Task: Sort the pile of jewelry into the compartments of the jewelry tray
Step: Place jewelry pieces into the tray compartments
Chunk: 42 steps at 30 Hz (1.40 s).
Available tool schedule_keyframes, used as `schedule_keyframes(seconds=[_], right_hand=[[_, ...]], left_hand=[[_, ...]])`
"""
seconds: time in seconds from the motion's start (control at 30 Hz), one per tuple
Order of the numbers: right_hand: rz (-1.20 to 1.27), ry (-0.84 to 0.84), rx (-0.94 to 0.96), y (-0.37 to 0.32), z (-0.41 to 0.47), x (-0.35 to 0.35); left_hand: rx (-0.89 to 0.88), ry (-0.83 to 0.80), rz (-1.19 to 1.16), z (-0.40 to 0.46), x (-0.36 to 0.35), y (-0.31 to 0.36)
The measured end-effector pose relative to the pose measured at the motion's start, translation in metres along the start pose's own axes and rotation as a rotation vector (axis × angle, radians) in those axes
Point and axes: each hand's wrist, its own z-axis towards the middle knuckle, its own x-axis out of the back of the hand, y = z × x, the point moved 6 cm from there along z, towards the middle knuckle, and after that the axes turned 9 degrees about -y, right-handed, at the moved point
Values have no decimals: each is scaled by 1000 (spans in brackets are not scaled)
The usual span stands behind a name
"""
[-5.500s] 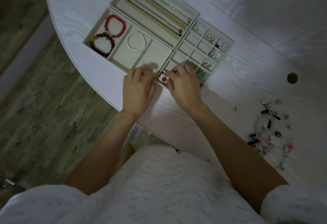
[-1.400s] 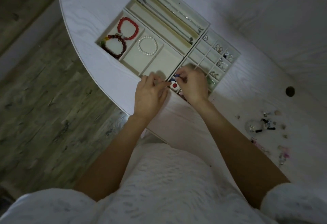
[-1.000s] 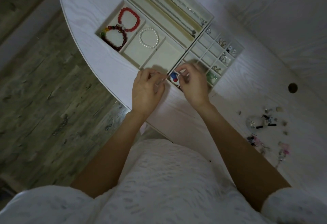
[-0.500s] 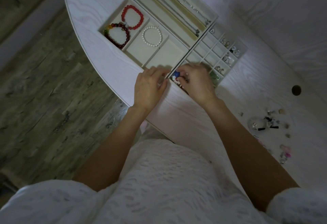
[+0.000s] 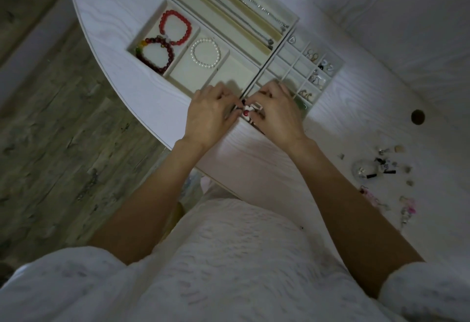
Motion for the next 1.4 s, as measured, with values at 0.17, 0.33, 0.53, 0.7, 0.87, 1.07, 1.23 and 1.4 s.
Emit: schedule_keyframes(seconds=[0.17, 0.33, 0.53, 0.7, 0.87, 1.07, 1.23, 1.4], right_hand=[[-60, -74, 60, -3, 6, 0], [-122, -129, 67, -5, 7, 1], [-25, -116, 10, 2, 4, -2], [82, -84, -67, 5, 4, -5], [119, -61, -123, 11, 3, -5], [168, -36, -127, 12, 3, -6], [227, 14, -68, 6, 6, -6], [218, 52, 2, 1, 6, -11]], left_hand=[[-138, -31, 218, 6, 3, 10], [-172, -102, 316, 18, 1, 17], [-285, -126, 357, 25, -6, 17], [-381, -178, 437, 29, 9, 21], [-318, -354, 570, 43, 2, 31], [-296, -300, 416, 38, 0, 24], [-186, -248, 104, 34, 18, 0], [-75, -204, 48, 6, 12, -14]])
